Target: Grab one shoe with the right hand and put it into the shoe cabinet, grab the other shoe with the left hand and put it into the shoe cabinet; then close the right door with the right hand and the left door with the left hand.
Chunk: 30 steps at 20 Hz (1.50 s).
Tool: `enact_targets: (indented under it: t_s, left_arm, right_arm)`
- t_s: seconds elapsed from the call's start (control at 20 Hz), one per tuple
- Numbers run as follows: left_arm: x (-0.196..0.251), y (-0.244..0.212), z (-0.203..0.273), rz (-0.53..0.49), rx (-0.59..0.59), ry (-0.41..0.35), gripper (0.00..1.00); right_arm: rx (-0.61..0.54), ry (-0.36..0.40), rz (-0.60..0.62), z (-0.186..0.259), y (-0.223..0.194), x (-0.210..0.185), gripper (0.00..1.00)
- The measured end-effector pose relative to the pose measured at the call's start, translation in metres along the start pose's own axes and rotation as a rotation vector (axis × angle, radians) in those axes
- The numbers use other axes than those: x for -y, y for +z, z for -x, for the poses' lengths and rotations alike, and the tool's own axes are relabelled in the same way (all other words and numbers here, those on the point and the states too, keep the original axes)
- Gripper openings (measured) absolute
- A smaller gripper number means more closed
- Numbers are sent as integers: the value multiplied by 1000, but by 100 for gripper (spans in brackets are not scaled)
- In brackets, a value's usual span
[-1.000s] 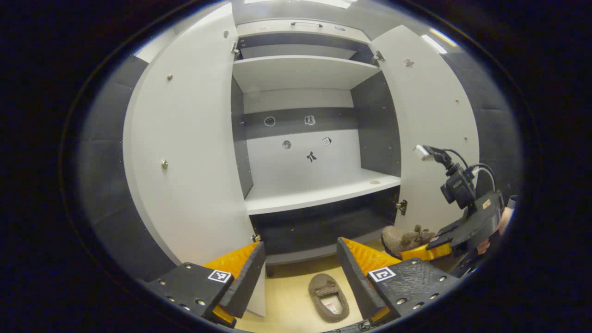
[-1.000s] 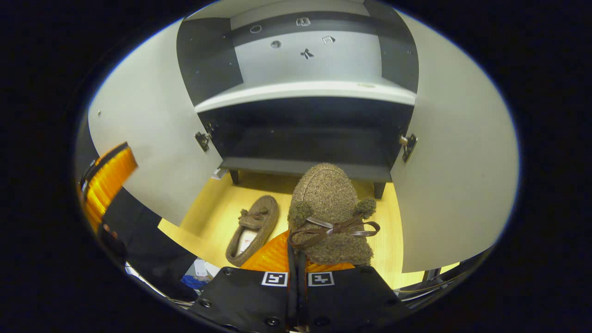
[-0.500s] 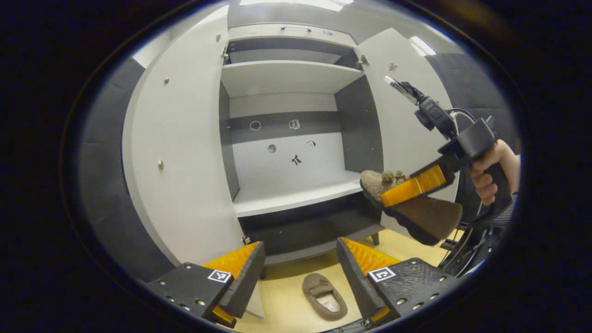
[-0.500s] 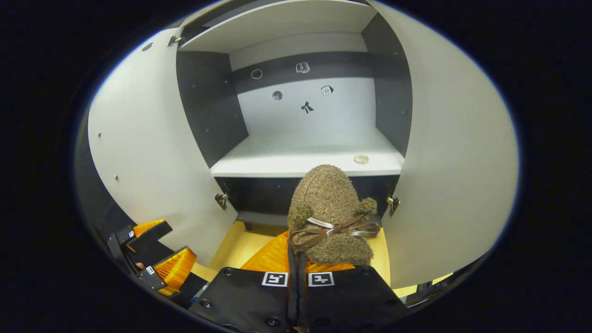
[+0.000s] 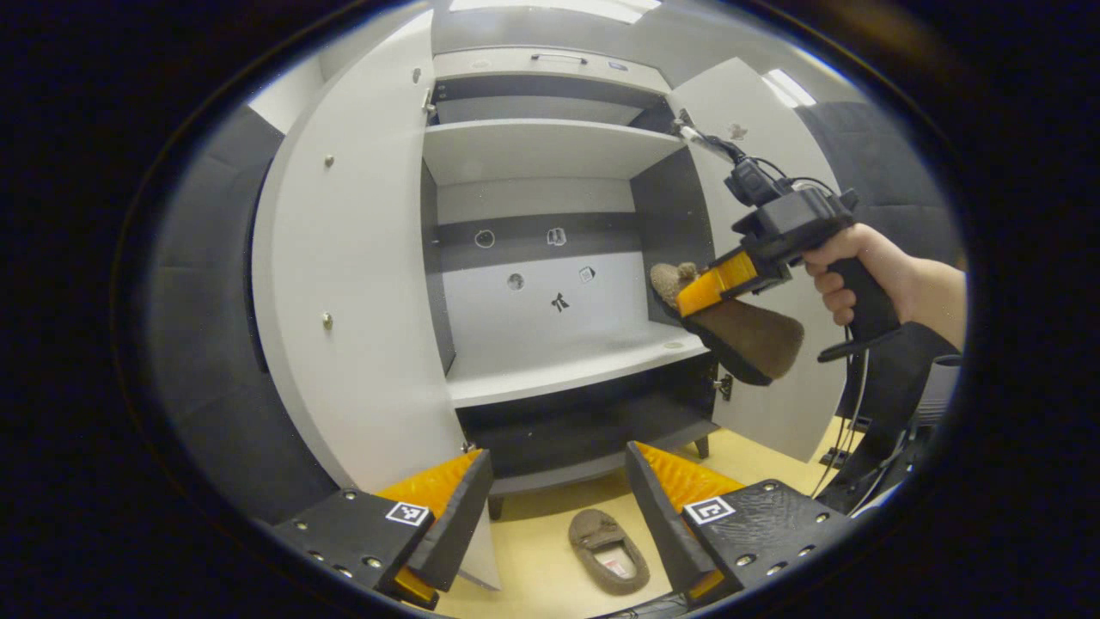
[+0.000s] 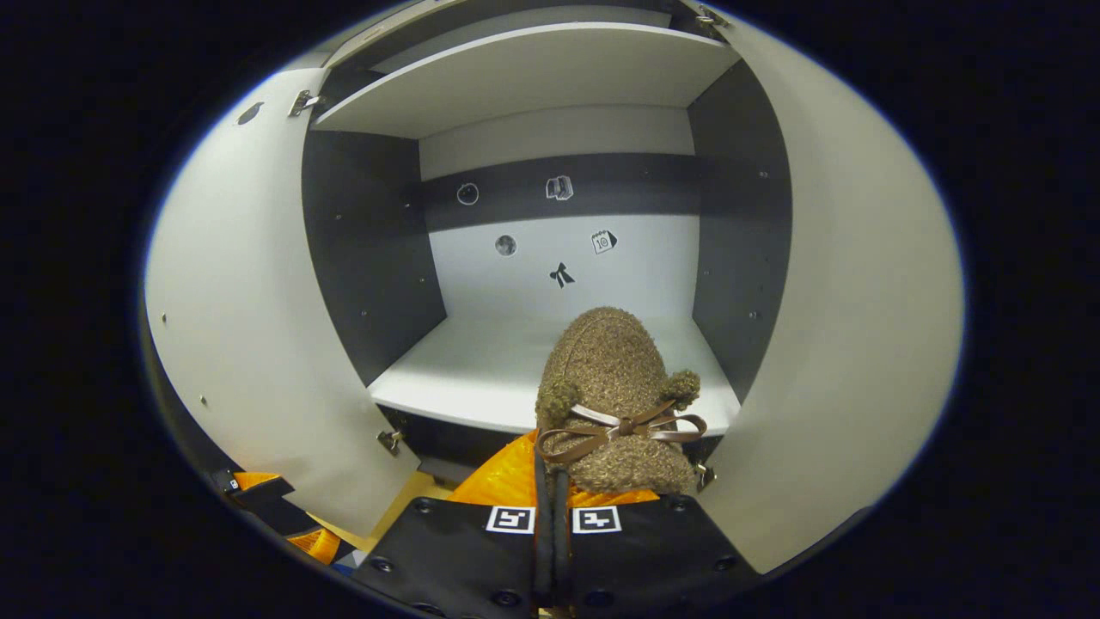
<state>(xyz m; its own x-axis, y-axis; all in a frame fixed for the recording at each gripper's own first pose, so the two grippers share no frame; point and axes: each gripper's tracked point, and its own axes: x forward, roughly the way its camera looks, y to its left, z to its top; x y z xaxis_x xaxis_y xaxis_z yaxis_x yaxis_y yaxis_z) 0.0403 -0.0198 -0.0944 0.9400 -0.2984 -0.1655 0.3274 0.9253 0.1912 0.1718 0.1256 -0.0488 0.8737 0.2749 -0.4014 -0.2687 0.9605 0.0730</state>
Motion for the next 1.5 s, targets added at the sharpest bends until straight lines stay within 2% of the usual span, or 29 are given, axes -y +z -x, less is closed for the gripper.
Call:
enact_targets:
  t_s: [0.1,0.25,0.4,0.55,0.8,1.15,1.25,1.4,1.45,1.5]
  left_arm:
    - [-7,-1,-8,-8,-7,36,91]
    - [-6,-12,-25,43,-39,90,91]
    - [-5,-9,-34,82,-50,140,91]
    - [-8,-7,-28,65,-66,179,91]
    - [-22,-6,-21,56,-97,269,91]
    - [-22,-12,-5,79,-127,342,91]
    - [-21,-12,-3,77,-127,353,91]
    - [-16,-19,1,84,-145,355,91]
    - [-14,-20,2,85,-151,351,91]
    - [-13,-21,4,84,-153,348,95]
  right_arm:
    - [28,21,-1,-23,22,1,2]
    - [60,36,-7,-60,51,8,2]
    - [70,29,1,-97,70,19,2]
    - [63,17,15,-127,81,32,2]
    - [26,-8,6,-177,77,47,1]
    - [-10,2,21,-205,64,40,2]
    - [-35,-16,11,-211,57,40,13]
    - [-95,21,-25,-215,42,24,15]
    - [-92,14,-23,-214,42,22,27]
    - [-85,21,-13,-213,44,19,28]
